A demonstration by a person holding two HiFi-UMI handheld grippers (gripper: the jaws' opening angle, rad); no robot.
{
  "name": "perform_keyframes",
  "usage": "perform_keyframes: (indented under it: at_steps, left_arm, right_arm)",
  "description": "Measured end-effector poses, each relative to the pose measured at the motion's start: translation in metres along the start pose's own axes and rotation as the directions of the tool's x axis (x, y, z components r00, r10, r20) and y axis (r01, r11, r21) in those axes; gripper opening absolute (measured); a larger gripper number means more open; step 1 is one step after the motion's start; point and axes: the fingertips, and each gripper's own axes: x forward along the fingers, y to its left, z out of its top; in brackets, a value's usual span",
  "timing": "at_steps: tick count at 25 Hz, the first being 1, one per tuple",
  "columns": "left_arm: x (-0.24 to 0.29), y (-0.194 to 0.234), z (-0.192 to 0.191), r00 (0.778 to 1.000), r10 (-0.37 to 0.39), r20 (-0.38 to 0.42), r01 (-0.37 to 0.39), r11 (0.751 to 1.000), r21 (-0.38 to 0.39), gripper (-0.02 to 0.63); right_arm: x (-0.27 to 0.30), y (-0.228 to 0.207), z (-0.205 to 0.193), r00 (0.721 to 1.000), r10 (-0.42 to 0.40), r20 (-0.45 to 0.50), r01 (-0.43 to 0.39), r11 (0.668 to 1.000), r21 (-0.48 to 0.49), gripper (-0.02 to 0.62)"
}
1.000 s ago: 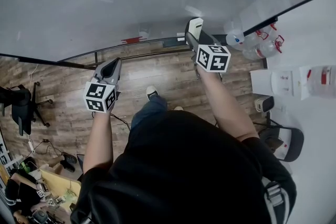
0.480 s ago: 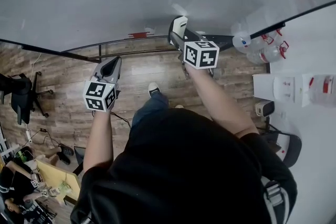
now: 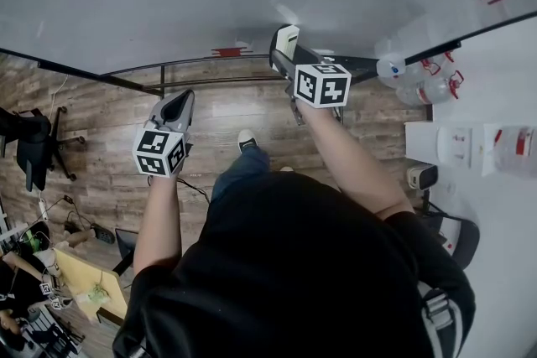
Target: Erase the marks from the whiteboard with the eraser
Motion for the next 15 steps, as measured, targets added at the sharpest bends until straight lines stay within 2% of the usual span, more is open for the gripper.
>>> perform_keyframes:
  at_steps: [8,15]
  left_arm:
    - [0.002,-0.004,0.007,1.000,-0.022,0.014,0.021,1.000,0.012,0.014]
    - [0.013,-0.020,0.016,0.998,-0.062,0.021,0.061,0.998,0.029,0.014]
  right_arm:
    - [-0.017,-0.015,0.011,0.999,-0.040,0.030,0.040,0.999,0.025,0.227]
    - [-0.047,-0.061,0.018,0.991,-0.120,0.067,0.113,0.989,0.099,0.227]
